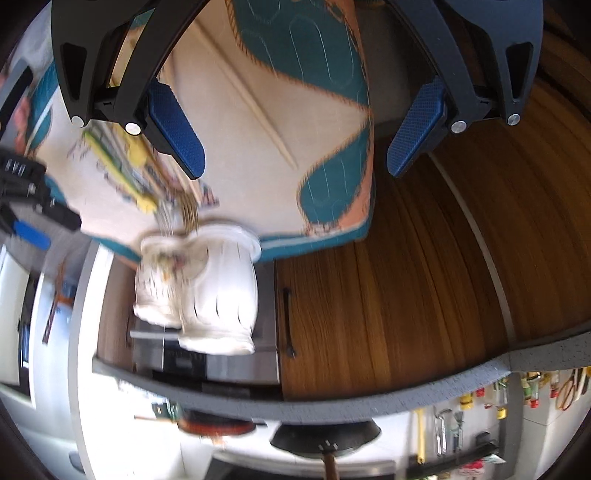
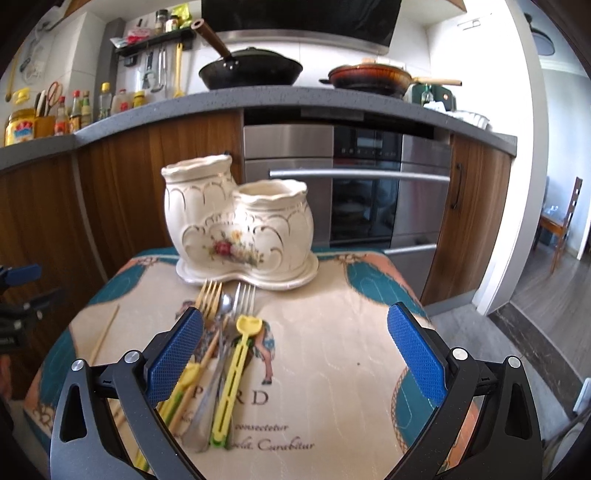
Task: Organize utensils
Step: 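Lower left tool onto a wooden chopstick and close it while right tool reaches the yellow utensil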
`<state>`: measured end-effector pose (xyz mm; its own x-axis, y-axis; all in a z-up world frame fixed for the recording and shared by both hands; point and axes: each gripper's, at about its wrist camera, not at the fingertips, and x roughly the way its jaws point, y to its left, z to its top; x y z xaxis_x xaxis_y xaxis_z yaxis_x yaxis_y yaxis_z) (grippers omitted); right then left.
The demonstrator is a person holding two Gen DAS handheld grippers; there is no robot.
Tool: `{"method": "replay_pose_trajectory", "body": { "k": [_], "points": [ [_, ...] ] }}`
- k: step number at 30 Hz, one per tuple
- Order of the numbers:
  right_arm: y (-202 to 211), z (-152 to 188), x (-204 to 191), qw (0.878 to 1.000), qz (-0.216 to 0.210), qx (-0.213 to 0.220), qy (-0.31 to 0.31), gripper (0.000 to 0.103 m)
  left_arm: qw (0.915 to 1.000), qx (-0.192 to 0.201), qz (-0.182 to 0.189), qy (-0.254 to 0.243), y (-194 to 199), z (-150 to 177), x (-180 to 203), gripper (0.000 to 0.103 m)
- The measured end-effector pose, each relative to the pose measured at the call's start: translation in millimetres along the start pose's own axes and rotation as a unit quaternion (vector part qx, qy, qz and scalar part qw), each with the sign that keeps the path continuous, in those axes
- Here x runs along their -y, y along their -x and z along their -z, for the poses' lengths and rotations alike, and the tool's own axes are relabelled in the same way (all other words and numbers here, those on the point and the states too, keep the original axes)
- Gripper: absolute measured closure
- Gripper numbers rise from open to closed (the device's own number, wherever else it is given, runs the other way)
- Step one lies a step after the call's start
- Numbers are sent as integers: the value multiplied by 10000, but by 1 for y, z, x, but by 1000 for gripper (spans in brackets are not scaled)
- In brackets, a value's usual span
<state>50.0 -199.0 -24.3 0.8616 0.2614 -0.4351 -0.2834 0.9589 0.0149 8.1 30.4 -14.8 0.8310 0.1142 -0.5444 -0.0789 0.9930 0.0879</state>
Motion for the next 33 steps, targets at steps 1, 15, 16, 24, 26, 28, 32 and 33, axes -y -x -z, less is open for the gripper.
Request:
{"method": "replay_pose_trajectory", "body": {
  "k": [1,15,16,24,26,28,32,33],
  "points": [
    [0,1,2,10000,-38,-57,-16,4,10000,-85,-14,-44,-2,2,2,6],
    [0,9,-1,9952,-448,-825,281,4,9907,-1293,300,-294,-34,13,11,17],
    [-2,9,-1,9947,-438,-875,324,4,9899,-1349,296,-331,-37,13,12,20],
    [-28,0,-7,9867,-508,-1413,624,28,9805,-1887,517,-195,-57,21,8,47],
    [-37,0,-9,9833,-654,-1593,587,34,9804,-1878,550,-226,-57,21,8,57],
    [-44,1,-11,9809,-737,-1713,547,35,9796,-1904,592,-251,-58,19,9,69],
    [-55,5,-16,9767,-832,-1911,522,36,9788,-1944,607,-199,-62,15,5,89],
    [-57,5,-17,9754,-859,-1964,520,36,9784,-1957,633,-182,-64,14,4,90]
  ]
}}
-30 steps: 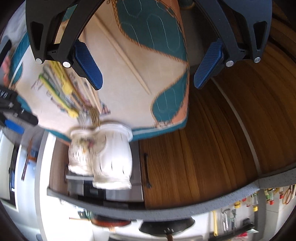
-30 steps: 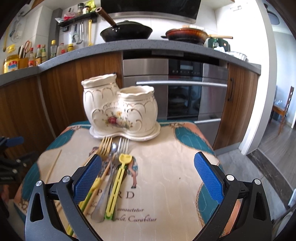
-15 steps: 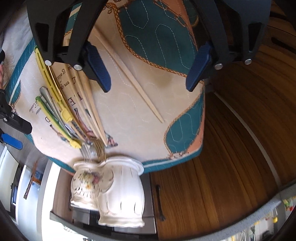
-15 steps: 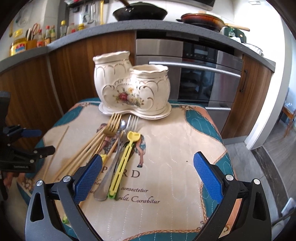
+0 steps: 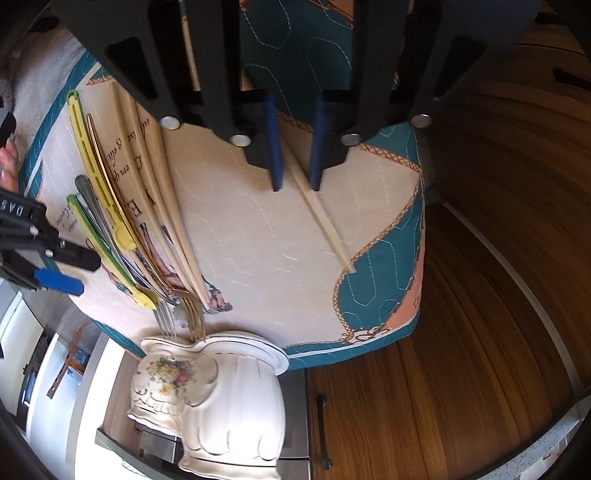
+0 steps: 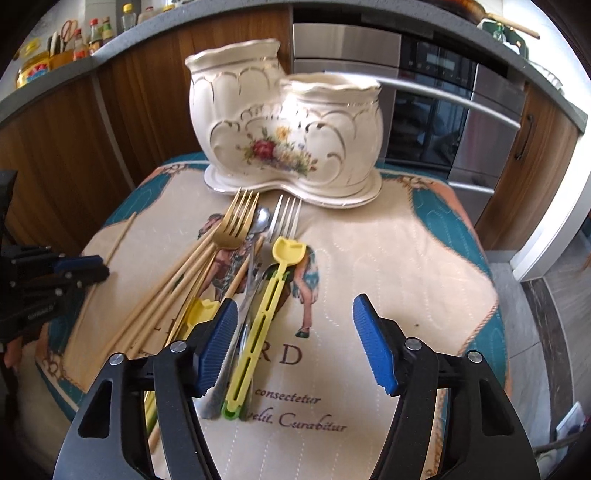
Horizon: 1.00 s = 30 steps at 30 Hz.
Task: Organize utensils
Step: 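Lower left tool onto a wooden chopstick and close it while right tool reaches the yellow utensil, then lift the chopstick with left tool while right tool grasps and lifts the yellow utensil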
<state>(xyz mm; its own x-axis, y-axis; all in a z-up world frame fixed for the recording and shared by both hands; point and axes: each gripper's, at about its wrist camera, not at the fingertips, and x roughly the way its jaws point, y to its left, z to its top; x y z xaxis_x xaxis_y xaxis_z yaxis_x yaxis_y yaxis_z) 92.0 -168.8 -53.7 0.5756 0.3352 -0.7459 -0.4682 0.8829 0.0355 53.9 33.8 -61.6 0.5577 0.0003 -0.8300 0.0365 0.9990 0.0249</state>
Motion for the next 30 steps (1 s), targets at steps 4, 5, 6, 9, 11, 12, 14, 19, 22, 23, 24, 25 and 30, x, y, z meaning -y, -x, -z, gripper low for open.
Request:
{"method": "replay_pose_trajectory", "body": {
  "k": [4,5,6,9,11,12,14,19,22,23,24,25,30],
  "points": [
    [-7,-4,-1,9999,4,-124,23,38,9999,65,59,-81,-4,-5,2,97],
    [-8,-4,0,9999,-13,-141,13,39,9998,100,111,-102,-4,-5,3,97],
    [-10,-6,0,9998,-64,-192,-15,42,9997,135,162,-135,-6,-7,5,97],
    [-16,-9,4,9993,-102,-329,-163,50,9992,278,253,-147,-3,-11,6,97],
    [-16,-10,6,9992,-83,-339,-203,59,9988,360,306,-126,-2,-15,6,97],
    [-16,-11,6,9992,-76,-342,-216,63,9986,403,335,-110,-1,-17,5,97],
    [-18,-12,4,9991,-44,-398,-172,71,9981,467,404,-62,0,-20,2,97],
    [-29,-15,0,9982,90,-595,-76,77,9972,523,540,11,0,-21,-1,97],
    [-29,-16,1,9979,28,-646,-84,86,9965,599,582,36,1,-21,-1,97],
    [-28,-16,2,9980,-3,-629,-114,89,9961,628,617,62,1,-21,-3,97],
    [-26,-14,3,9981,-7,-600,-150,92,9956,671,646,85,3,-20,-5,97],
    [-23,-13,5,9984,-28,-530,-184,93,9951,723,665,104,5,-20,-7,97],
    [-4,-10,12,9992,-209,-189,-290,93,9917,1042,711,233,20,-25,-18,97]
  ]
}}
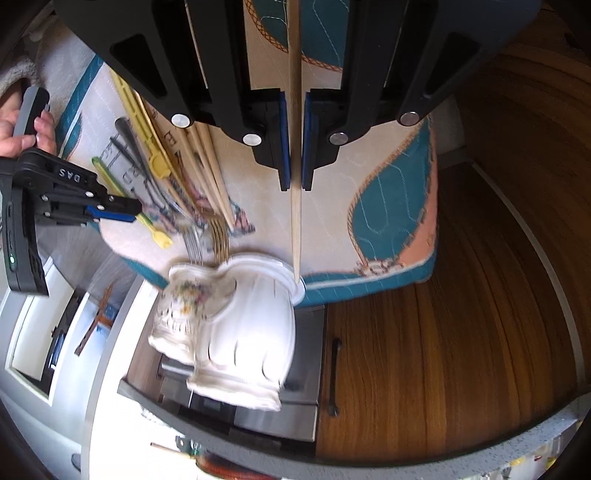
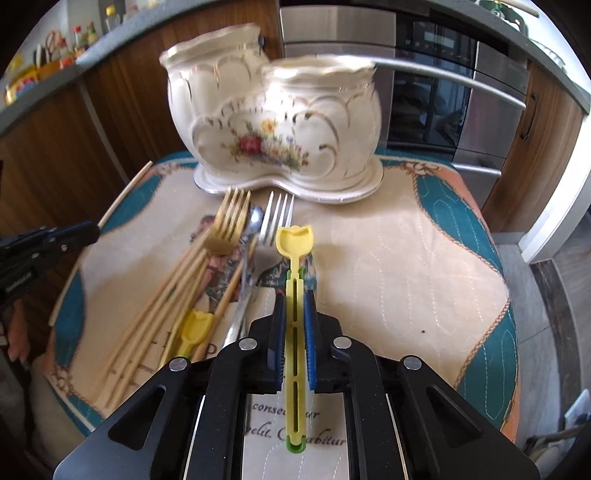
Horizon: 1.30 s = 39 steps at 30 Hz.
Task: Organize utensils
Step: 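Lift the chopstick with left tool while right tool grasps and lifts the yellow utensil, then drop chopstick into larger holder cup with left tool while right drops yellow utensil into smaller cup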
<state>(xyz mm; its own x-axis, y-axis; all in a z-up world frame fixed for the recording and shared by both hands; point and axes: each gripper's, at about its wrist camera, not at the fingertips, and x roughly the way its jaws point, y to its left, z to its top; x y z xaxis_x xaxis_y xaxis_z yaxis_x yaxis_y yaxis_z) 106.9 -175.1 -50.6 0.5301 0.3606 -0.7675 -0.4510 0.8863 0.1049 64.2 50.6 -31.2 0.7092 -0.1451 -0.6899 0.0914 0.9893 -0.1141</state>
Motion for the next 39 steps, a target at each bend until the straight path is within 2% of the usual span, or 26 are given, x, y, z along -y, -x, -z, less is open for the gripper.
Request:
{"method": "replay_pose_trajectory", "body": {
  "k": [8,10,12,18,22,27,30,32,34,39],
  "points": [
    [54,-26,9,9926,-273,1177,-97,93,9965,825,85,74,32,-30,-4,97],
    [65,-41,13,9869,-265,1584,-130,93,9934,1129,166,133,41,-48,-3,97],
    [71,-53,16,9836,-229,1785,-145,93,9900,1365,319,179,45,-69,0,97],
    [75,-102,28,9663,-547,2475,-449,93,9764,2006,784,172,45,-134,16,97],
    [70,-130,36,9566,-799,2719,-683,93,9701,2163,1061,284,28,-173,25,97],
    [49,-149,44,9475,-1059,2853,-983,93,9651,2324,1150,351,5,-198,33,97],
    [27,-154,49,9461,-1132,2792,-1186,93,9643,2394,1084,330,-10,-204,37,97],
    [14,-154,52,9463,-1063,2783,-1258,93,9642,2423,1033,297,-17,-203,40,97],
    [2,-153,55,9475,-967,2762,-1290,93,9655,2458,827,250,-27,-202,43,97],
    [-11,-145,55,9512,-840,2695,-1249,93,9684,2377,725,208,-40,-195,40,97]
  ]
}}
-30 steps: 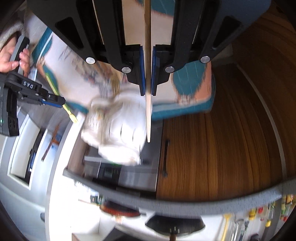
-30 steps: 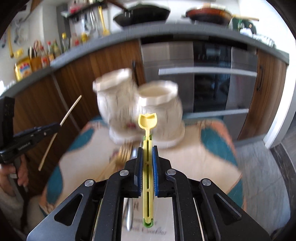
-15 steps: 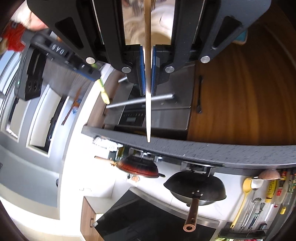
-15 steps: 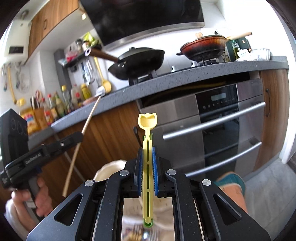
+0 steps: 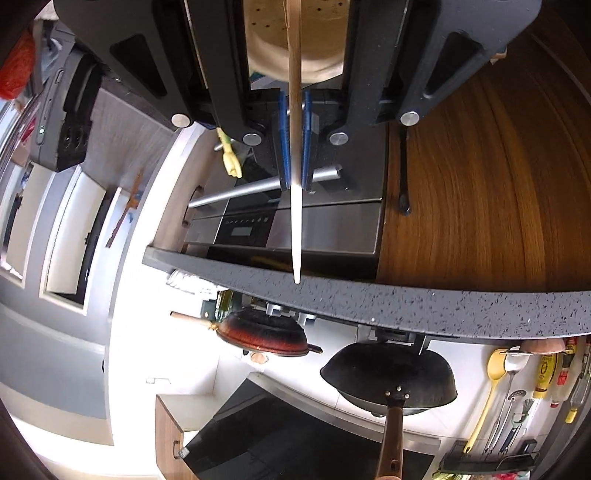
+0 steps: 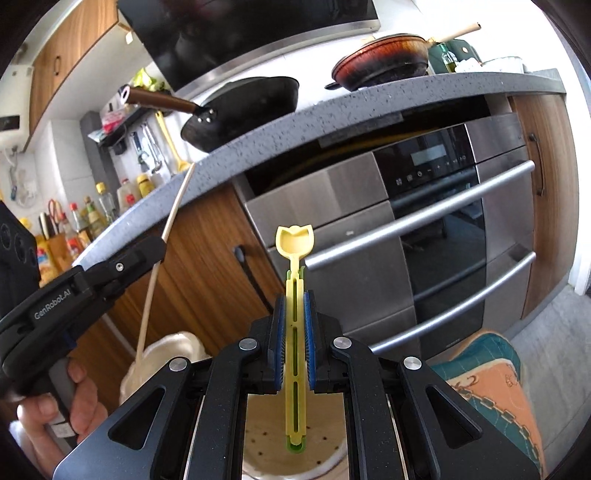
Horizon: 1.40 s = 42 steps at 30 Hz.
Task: Organize utensils
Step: 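Drop chopstick into larger holder cup with left tool while right drops yellow utensil into smaller cup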
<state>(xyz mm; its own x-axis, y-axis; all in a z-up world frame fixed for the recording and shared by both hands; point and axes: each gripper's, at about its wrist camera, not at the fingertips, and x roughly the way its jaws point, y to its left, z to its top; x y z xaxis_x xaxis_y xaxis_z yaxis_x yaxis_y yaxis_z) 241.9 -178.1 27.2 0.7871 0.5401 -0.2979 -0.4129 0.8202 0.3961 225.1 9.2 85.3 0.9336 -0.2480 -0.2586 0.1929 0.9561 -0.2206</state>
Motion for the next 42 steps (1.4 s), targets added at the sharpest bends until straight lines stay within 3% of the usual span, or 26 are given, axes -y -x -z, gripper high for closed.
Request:
{"method": "replay_pose_trajectory", "body": {
  "k": [16,26,28,33,37,42],
  "points": [
    [28,26,-8,9982,290,-306,435,92,9974,-655,-192,-223,35,34,-4,97],
    [32,26,-11,9975,371,-353,479,92,9965,-712,-247,-356,36,34,0,97],
    [33,25,-11,9978,354,-339,445,82,9966,-714,-248,-339,36,33,0,97],
    [39,21,-10,9981,385,-289,397,76,9965,-716,-277,-345,41,31,0,95],
    [49,19,-11,9979,423,-270,404,64,9967,-677,-326,-308,50,31,-3,76],
    [65,22,-14,9971,504,-331,473,50,9961,-638,-498,-345,70,33,-5,59]
  ]
}}
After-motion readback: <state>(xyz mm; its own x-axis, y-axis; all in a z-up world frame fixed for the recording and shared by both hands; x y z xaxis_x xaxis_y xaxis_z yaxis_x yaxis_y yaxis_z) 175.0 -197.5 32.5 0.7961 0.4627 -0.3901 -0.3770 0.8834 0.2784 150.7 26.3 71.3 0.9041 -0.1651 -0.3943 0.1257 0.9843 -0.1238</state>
